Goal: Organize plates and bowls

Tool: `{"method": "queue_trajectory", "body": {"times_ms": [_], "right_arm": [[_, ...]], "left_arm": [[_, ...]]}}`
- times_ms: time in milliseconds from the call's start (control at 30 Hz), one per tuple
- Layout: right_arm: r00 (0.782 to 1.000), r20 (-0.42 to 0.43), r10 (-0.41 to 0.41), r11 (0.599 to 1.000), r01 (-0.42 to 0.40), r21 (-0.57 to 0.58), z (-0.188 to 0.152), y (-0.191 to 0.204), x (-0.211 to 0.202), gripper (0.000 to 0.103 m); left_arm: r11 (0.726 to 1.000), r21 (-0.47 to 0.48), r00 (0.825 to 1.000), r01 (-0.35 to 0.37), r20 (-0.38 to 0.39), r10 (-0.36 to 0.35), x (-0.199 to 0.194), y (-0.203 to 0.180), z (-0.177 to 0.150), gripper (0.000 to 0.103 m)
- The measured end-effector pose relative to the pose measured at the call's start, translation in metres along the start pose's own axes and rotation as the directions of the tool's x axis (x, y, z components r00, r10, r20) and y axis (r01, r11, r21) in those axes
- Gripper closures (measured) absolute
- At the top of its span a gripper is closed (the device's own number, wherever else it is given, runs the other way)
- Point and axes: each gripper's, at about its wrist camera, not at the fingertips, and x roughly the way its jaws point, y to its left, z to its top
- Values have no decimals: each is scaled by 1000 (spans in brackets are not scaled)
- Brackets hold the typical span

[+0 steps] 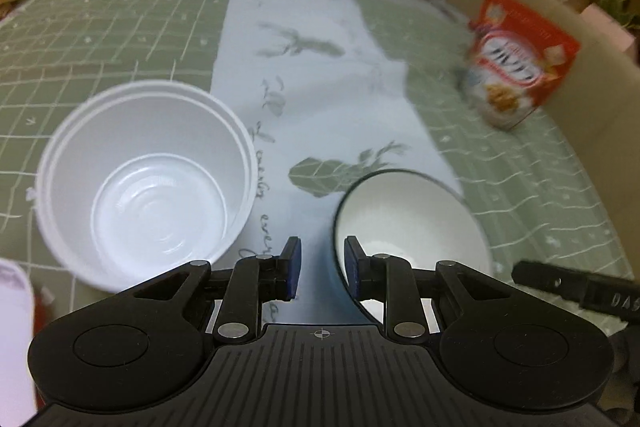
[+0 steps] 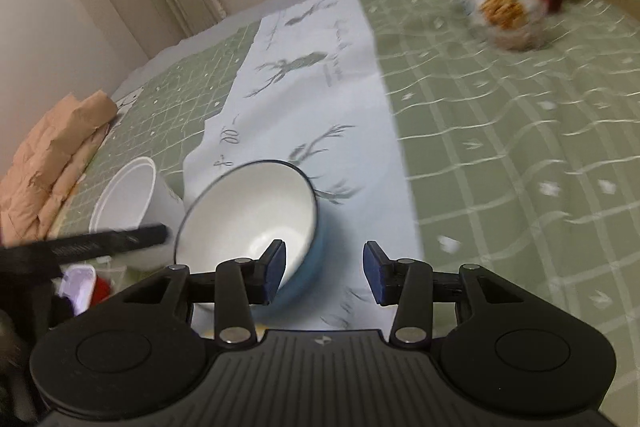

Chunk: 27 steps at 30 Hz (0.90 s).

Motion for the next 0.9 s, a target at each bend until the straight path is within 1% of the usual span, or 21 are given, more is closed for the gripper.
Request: {"method": "queue_trajectory", "body": {"times_ms": [67,133,167,233,300,367,433,500,567,633,767,900], "right_arm": [[998,-56,19,999,-17,33,13,1,25,60],[992,-122,32,998,-24,66,18,2,52,60],[987,-158,38,996,-25,84,20,1,65,60],[973,-221,59,992,-32,122,20,-1,86,62],[961,-265,85,988,-47,146,16,-2,101,67],[963,-259,71,990,-36,137,13,0,104,67],[968,-243,66,992,-37,124,13,4,100,67],[974,-221,51,993,-27,112,13,9,92,67],[984,-179,29,996,-14,83,15,14,78,67],[992,-127,13,999,-7,46,17,20,59,67],[998,-56,15,1000,-16,-5,15,30,12,67],[999,-47,26,999,-27,-20,1,33,-32,67]], "left_arm": [[1000,5,999,11,-44,-11,17,1,4,76],[999,3,996,32,-80,-31,30,0,3,77],[999,2,994,50,-97,-50,37,-1,3,78],[997,-6,987,79,-140,-79,50,-4,5,76],[997,21,985,68,-159,-64,61,-9,5,77],[998,52,983,48,-178,-38,71,-14,2,77],[998,54,984,26,-177,-16,70,-15,2,77],[998,33,987,44,-153,-39,62,-16,3,77],[997,39,991,68,-121,-63,51,-21,6,77],[995,52,992,86,-93,-81,34,-29,8,77],[990,59,991,131,-38,-129,-7,-45,5,77],[982,80,985,169,-42,-166,-47,-60,-11,77]]}}
